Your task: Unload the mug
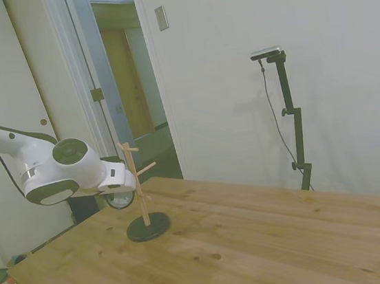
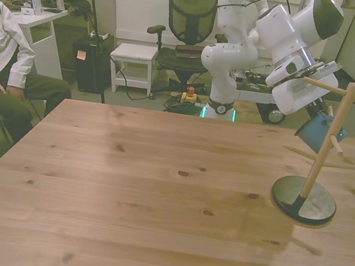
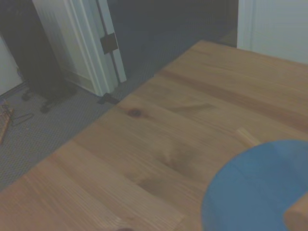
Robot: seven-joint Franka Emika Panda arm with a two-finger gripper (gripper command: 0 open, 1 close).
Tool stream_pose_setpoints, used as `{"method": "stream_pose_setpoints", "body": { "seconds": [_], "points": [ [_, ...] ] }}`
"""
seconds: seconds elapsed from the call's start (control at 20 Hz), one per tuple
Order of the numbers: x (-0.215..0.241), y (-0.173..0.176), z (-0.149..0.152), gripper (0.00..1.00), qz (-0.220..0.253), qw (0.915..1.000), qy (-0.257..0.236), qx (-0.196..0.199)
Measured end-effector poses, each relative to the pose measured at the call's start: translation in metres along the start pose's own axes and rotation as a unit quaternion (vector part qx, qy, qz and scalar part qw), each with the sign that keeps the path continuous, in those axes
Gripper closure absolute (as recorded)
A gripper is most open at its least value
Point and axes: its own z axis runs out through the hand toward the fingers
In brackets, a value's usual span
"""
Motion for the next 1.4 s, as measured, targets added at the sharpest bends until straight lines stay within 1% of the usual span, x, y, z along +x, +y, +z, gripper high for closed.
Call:
{"method": "stream_pose_setpoints", "body": {
  "seconds": [0.6,0.95,1.4],
  "points": [
    [0.007,-0.018,0.007,1.0,-0.015,0.9999,0.0,0.007],
    [-0.006,-0.028,0.009,1.0,-0.03,0.9995,-0.007,0.011],
    [-0.026,-0.035,-0.001,1.0,-0.044,0.9988,-0.009,0.018]
  ]
}}
